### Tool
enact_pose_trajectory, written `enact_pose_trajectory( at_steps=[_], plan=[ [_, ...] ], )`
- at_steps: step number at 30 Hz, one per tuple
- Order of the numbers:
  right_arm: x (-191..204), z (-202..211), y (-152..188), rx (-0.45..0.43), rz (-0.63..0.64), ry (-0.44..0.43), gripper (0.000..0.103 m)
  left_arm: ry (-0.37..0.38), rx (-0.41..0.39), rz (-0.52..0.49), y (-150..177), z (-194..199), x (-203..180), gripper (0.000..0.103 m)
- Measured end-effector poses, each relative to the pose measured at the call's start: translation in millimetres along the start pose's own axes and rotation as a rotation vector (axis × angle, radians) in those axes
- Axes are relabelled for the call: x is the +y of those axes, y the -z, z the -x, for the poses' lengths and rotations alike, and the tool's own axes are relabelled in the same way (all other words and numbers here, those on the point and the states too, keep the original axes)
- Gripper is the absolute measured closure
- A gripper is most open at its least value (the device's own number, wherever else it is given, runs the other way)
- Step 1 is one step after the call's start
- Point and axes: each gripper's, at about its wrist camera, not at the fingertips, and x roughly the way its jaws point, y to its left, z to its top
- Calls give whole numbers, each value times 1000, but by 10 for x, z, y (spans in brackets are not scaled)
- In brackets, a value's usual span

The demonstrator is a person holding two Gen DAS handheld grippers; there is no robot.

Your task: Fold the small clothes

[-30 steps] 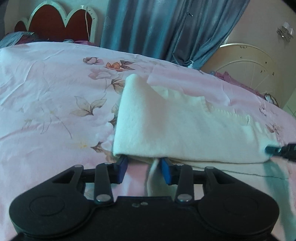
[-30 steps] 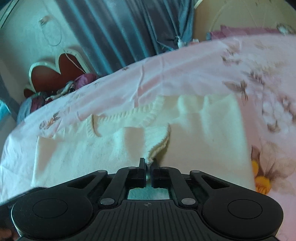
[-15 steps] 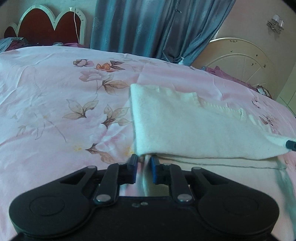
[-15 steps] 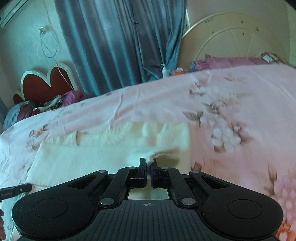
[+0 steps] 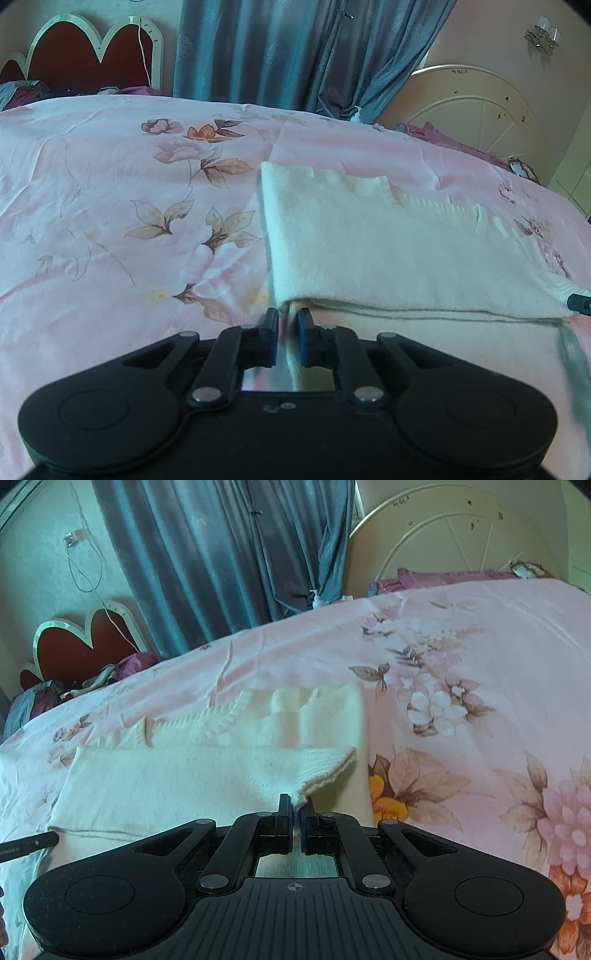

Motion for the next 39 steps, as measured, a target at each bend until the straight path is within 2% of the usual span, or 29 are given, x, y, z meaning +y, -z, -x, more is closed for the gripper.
enact_pose_trajectory(
  at_steps=[4, 5, 7, 10, 14, 16, 17, 19, 21, 23, 27, 29, 31, 33, 37, 39],
  plan=[
    [-25, -59, 31, 33, 7, 26, 100, 12, 11, -19, 11, 62, 18, 92],
    [-40, -45, 30, 26, 6, 54, 100, 13, -12, -22, 12, 151, 29, 88],
    [-56, 94, 5, -35, 17, 107, 100, 6, -75, -38, 1, 327, 24, 79],
    [-23, 209, -62, -85, 23, 82, 100, 54, -114, -59, -87, 374, -63, 79],
    [128, -21, -74, -17, 76, 39, 100, 91, -72, -109, -115, 83, -285, 79],
    [138, -228, 9, 88, 111, 76, 100, 82, -1, -141, -34, -85, -317, 78],
    [116, -269, 60, 116, 120, 70, 100, 83, 5, -163, 18, -91, -317, 78],
    [92, -174, 59, 91, 114, 61, 100, 80, 23, -192, 19, -28, -313, 78],
    [61, -69, 30, 14, 96, 50, 100, 98, -7, -171, -61, 41, -270, 80],
    [35, -88, -41, -13, 68, 46, 100, 107, -43, -159, -203, 18, -260, 80],
    [158, -393, -224, 18, 110, 38, 100, 113, -57, -186, -488, -275, -377, 79],
    [156, -609, -282, 49, 126, 60, 100, 107, -22, -198, -585, -498, -404, 76],
    [83, -671, -345, 34, 109, 81, 100, 108, 2, -177, -678, -609, -346, 76],
    [-5, -638, -399, 10, 86, 144, 100, 75, -29, -155, -756, -488, -239, 79],
    [-76, -422, -408, -30, 92, 96, 100, 103, -171, -12, -745, -15, 114, 78],
    [-56, -411, -365, -21, 81, 71, 100, 118, -167, -28, -736, 8, 72, 78]
  ],
)
